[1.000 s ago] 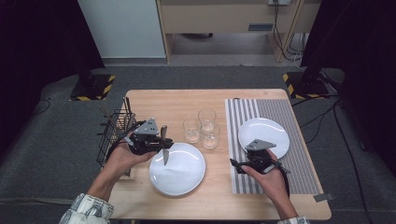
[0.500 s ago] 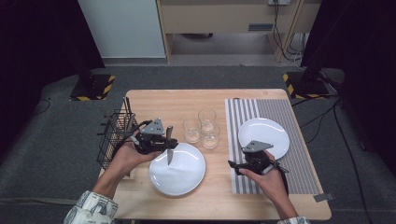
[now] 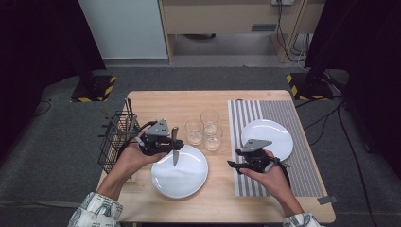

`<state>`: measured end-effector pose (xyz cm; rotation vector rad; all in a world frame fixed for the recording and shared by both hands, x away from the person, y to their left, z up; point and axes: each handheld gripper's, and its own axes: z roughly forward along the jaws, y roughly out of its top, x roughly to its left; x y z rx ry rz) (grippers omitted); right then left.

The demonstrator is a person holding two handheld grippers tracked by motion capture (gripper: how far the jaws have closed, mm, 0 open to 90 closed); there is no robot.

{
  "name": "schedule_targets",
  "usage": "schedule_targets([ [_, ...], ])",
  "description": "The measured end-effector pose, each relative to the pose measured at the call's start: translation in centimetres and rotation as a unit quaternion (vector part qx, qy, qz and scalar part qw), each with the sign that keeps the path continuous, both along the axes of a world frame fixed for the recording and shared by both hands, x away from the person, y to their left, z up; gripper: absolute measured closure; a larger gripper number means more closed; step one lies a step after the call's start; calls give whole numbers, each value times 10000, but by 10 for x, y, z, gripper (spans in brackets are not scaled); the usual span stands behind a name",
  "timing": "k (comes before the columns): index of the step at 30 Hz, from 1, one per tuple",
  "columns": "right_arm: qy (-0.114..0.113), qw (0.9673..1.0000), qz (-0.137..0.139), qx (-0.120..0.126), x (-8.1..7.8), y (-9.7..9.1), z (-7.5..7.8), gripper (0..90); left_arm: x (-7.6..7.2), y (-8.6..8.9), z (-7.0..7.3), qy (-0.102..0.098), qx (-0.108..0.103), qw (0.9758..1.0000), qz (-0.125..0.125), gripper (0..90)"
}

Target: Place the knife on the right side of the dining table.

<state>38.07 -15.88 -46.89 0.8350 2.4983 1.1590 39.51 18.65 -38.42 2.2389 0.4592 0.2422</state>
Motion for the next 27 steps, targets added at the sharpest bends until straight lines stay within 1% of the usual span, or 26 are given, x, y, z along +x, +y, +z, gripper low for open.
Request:
schedule_targets([
  [1,-10,10000,77,-17,0,2,4,453,0,-1,1,-6,45,10000,-40,822],
  [5,13,9994,353,-26,3,10,18,491,-1,-6,2,-18,50,9999,-100,822],
  [9,6,9983,575,-128,8,17,30,536,-1,-10,2,-27,63,9999,-157,822],
  [14,13,9975,708,9,12,22,42,586,-1,-14,1,-45,64,9997,-213,822],
  [16,17,9970,774,23,14,25,47,600,-2,-14,1,-47,-28,9998,-216,822],
  [18,23,9966,825,-4,15,26,50,623,-1,-14,0,-51,-72,9997,-220,822],
  [19,29,9966,820,28,15,27,52,634,-1,-14,0,-38,-84,9997,-216,822],
  [21,22,9963,857,105,15,27,58,658,-1,-14,-1,-36,-86,9997,-203,822],
  [24,4,9959,888,139,15,28,65,681,-3,-15,-1,-47,-104,9997,-221,822],
  [27,1,9951,973,182,17,32,70,713,-5,-17,1,-45,-74,9996,-251,822],
])
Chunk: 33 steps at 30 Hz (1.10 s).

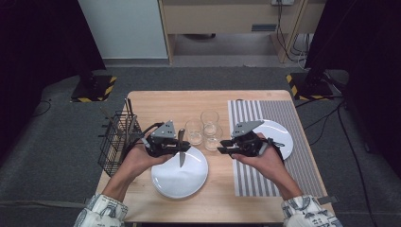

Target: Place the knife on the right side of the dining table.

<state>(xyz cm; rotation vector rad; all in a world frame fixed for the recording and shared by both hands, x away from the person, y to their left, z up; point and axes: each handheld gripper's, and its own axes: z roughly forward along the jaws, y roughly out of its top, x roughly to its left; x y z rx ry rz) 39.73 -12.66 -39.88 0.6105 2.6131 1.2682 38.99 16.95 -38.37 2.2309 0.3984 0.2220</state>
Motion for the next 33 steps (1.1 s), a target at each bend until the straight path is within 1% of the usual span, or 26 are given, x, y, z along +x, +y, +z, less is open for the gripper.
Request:
schedule_targets([
  [2,-21,10000,83,11,0,4,3,741,-1,-1,1,-4,67,10000,-26,822],
  [4,-30,9999,152,40,-1,7,5,758,-2,-2,1,0,64,10000,-40,822],
  [6,-81,9997,225,-20,-2,11,8,773,-3,-3,1,3,72,10000,-63,822],
  [9,-64,9994,353,4,-3,17,9,796,-4,-6,1,-12,75,9999,-93,822],
  [15,-47,9982,577,147,-2,27,13,795,-5,-10,0,-20,107,9998,-167,822],
  [18,-46,9973,690,251,-1,32,18,792,-6,-13,-1,-25,143,9997,-193,822],
  [22,-93,9958,865,270,-4,39,23,783,-6,-16,-4,2,143,9997,-220,822],
  [29,-107,9935,1092,300,-6,47,25,749,-6,-22,-4,-12,206,9992,-343,822],
  [33,-107,9924,1187,323,-6,51,29,737,-7,-24,-5,12,233,9991,-356,822],
])
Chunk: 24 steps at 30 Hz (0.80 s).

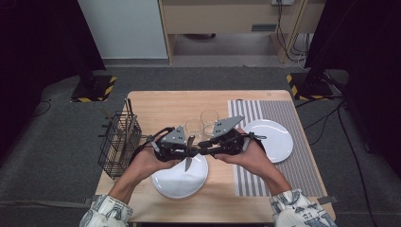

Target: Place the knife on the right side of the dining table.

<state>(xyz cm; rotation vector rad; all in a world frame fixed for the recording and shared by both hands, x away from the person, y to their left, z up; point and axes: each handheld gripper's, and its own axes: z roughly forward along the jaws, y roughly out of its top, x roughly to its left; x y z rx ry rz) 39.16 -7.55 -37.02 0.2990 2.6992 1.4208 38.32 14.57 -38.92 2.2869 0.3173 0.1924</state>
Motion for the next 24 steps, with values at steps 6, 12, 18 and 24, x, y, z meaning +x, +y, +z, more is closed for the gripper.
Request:
schedule_targets([
  [6,29,9998,181,49,1,9,4,728,0,1,1,-16,-23,10000,-16,822],
  [12,7,9995,297,62,1,20,9,737,-1,0,0,-29,2,10000,-60,822],
  [18,18,9992,388,88,2,27,12,768,-2,0,1,-28,-3,9999,-114,822],
  [24,-6,9991,416,47,2,30,14,819,-4,2,2,-45,-84,9999,-133,821],
])
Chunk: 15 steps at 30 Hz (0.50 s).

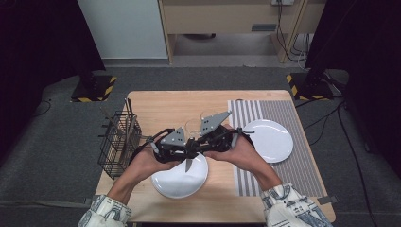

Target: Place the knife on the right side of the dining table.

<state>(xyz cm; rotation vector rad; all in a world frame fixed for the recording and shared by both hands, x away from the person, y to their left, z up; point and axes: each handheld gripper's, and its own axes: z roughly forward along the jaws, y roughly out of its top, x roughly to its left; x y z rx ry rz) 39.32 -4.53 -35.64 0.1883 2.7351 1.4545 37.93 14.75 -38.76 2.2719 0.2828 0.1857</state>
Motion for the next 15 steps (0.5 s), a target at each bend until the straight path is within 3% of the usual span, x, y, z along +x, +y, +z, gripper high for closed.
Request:
schedule_targets([
  [10,-62,10000,-5,67,-2,1,3,837,1,7,-1,58,-276,9996,30,803],
  [13,-49,9999,-58,143,-1,0,6,838,1,8,-3,34,-263,9996,30,749],
  [15,-19,9997,-89,223,1,-2,8,839,1,9,-6,55,-270,9994,191,629],
])
